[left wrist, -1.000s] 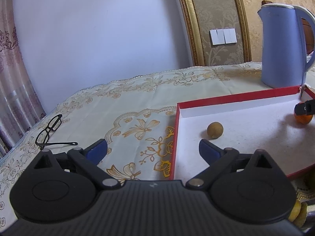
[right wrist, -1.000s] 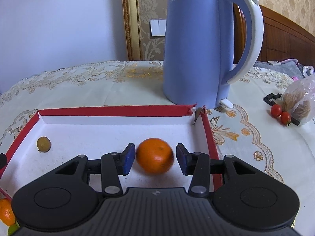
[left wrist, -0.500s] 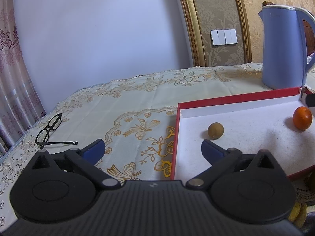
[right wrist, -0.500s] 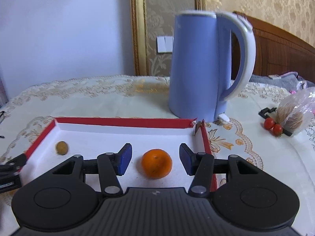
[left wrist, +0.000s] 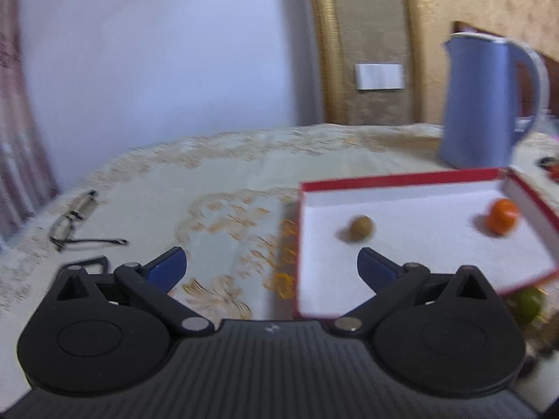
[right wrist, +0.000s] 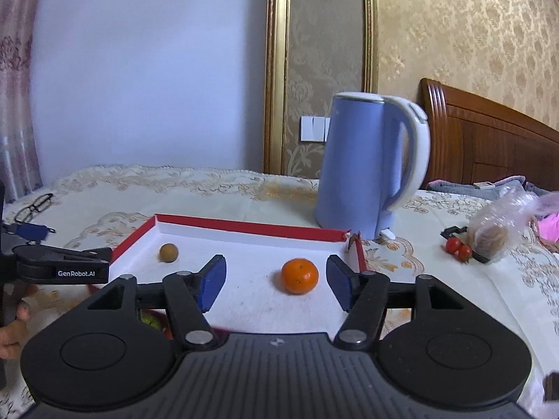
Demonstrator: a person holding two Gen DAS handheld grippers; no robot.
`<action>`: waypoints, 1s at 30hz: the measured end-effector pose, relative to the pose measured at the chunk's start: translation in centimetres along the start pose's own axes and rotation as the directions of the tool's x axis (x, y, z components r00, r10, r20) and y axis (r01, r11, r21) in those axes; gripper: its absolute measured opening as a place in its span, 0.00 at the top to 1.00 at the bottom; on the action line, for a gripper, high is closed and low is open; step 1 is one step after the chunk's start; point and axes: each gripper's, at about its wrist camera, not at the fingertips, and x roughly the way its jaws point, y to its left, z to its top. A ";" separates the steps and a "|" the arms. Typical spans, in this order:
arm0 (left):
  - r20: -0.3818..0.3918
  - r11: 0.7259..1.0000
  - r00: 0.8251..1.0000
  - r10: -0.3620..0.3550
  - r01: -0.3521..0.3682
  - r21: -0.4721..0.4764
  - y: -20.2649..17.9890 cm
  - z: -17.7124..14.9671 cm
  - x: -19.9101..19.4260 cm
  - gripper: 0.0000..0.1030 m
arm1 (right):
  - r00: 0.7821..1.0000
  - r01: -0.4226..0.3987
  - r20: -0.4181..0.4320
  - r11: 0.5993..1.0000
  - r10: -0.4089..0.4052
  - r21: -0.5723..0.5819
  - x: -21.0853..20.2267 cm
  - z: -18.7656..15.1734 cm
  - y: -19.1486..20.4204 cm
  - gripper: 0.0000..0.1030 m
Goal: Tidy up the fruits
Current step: 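Move the left tool back to the fruits and grasp the large orange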
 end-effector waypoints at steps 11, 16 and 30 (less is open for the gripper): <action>-0.028 0.985 0.987 -0.161 0.162 0.055 -0.4 -3.3 -3.0 0.04 | 0.999 -0.035 0.031 0.995 0.032 0.090 -4.1 -4.7 -0.5 0.30; -0.085 0.986 0.984 -0.156 0.160 0.047 -1.6 -3.3 -1.9 0.12 | 0.999 -0.042 0.005 0.994 0.042 0.105 -4.1 -5.9 -0.8 0.30; -0.205 0.990 0.968 -0.143 0.141 -0.021 -3.5 -2.0 0.8 0.30 | 0.999 -0.046 -0.016 0.990 0.049 0.132 -3.7 -7.0 -1.4 0.30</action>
